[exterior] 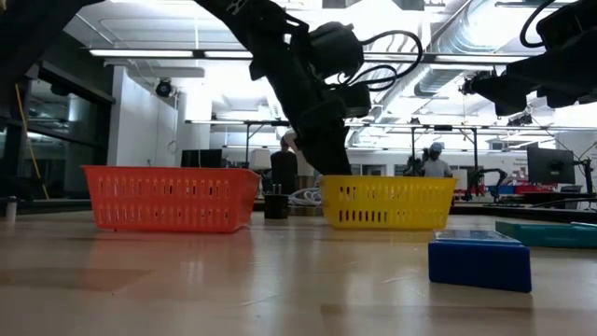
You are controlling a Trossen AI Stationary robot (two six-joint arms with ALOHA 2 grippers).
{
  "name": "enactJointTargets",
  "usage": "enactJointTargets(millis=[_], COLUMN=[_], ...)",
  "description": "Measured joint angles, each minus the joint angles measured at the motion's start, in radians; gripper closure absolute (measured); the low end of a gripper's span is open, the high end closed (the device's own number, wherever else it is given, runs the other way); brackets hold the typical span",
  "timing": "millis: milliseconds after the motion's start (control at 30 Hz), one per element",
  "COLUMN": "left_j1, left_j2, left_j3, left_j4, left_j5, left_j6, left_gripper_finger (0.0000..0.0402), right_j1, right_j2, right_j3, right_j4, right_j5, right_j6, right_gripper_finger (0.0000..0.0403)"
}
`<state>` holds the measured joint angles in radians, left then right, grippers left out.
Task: Pick & Place Office items
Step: Put the top blue digital clock into the yellow bin, then put the light blue digital clock into the yellow bin
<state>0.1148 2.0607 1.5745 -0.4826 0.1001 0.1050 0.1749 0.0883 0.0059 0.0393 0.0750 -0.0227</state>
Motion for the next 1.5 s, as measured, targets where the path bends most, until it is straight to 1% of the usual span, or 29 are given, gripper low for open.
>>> enactJointTargets(millis=[267,400,533,767,933,1067,1233,1333,1500], left_j1=[0.0,-0.001,-0.026,-0.139,-0.219,-0.27,-0.337,-0.373,-0.412], left_j2=[-0.001,-0.037,-0.083,-0.136,-0.136,-0.136,-0.135,-0.122,-0.096], left_j3=[0.0,0.0,0.002,0.002,0.002,0.002,0.002,0.002,0.0], left_j4=[0.002,0.003,0.001,-0.006,0.005,0.011,0.015,0.026,0.055], left_j5=[0.0,0.003,-0.004,-0.056,-0.074,-0.084,-0.132,-0.156,-0.159], left_j6=[0.005,0.041,0.052,0.043,-0.023,-0.031,-0.05,-0.071,-0.13], left_gripper_finger=[0.0212,0.0212,0.0212,0.0212,0.0212,0.0212,0.0212,0.0212,0.0212], right_j1=[0.0,0.0,0.0,0.0,0.0,0.0,0.0,0.0,0.0], right_j2=[0.0,0.0,0.0,0.0,0.0,0.0,0.0,0.0,0.0], right_j3=[0.0,0.0,0.0,0.0,0.0,0.0,0.0,0.0,0.0], right_j4=[0.0,0.0,0.0,0.0,0.0,0.0,0.0,0.0,0.0], right_j5=[0.0,0.0,0.0,0.0,0.0,0.0,0.0,0.0,0.0], right_j6=[0.0,0.0,0.0,0.0,0.0,0.0,0.0,0.0,0.0], right_gripper_finger=[0.014,0.014,0.014,0.014,0.014,0.014,0.014,0.014,0.014])
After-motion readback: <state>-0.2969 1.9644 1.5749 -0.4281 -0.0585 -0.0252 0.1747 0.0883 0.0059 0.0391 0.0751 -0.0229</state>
